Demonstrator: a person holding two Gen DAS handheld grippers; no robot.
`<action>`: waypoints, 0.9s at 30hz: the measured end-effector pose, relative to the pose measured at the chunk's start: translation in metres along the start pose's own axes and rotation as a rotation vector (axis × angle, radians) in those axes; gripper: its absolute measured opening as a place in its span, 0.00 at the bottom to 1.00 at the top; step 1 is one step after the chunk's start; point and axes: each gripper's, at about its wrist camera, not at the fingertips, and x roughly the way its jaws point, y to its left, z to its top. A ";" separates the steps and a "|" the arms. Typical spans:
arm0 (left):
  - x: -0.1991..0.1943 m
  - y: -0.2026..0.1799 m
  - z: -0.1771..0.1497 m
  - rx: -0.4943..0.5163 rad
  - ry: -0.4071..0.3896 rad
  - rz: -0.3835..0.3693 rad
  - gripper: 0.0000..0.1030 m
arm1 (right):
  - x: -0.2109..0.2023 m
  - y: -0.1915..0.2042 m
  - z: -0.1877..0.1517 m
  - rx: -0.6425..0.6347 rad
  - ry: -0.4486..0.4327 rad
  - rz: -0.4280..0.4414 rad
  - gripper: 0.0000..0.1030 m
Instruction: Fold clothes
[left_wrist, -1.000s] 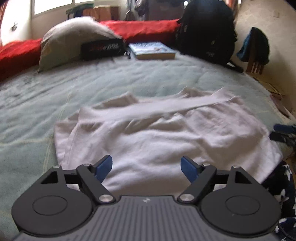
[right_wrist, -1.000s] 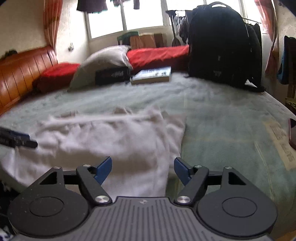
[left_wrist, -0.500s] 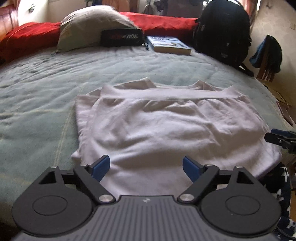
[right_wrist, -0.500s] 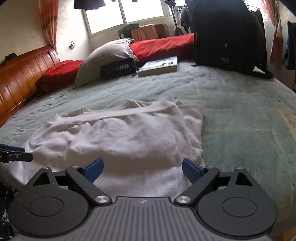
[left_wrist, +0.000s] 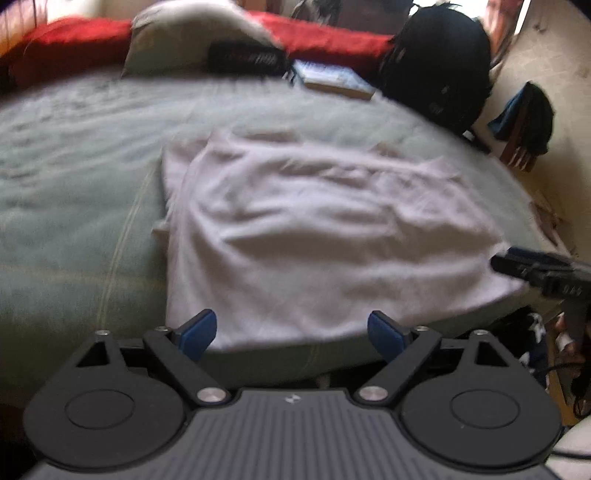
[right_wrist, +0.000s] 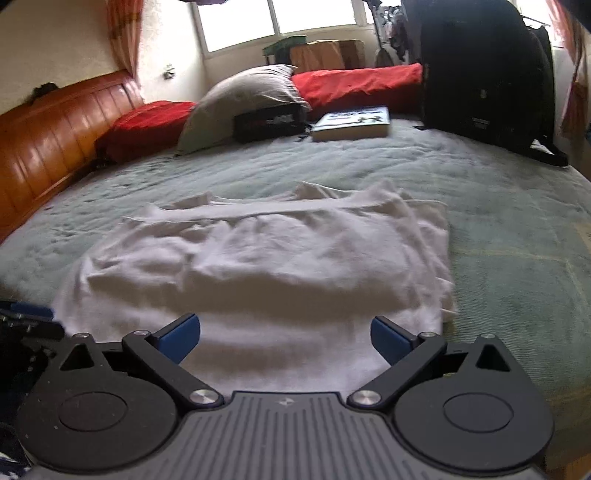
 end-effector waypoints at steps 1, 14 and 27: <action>0.001 -0.002 0.001 0.008 -0.005 -0.014 0.89 | -0.001 0.003 0.000 -0.003 0.000 0.014 1.00; 0.005 -0.008 -0.004 0.044 0.018 -0.007 0.89 | 0.004 0.005 -0.022 0.064 0.142 -0.052 1.00; 0.023 -0.009 0.040 0.094 -0.037 -0.058 0.89 | -0.005 0.010 -0.023 0.066 0.128 -0.066 1.00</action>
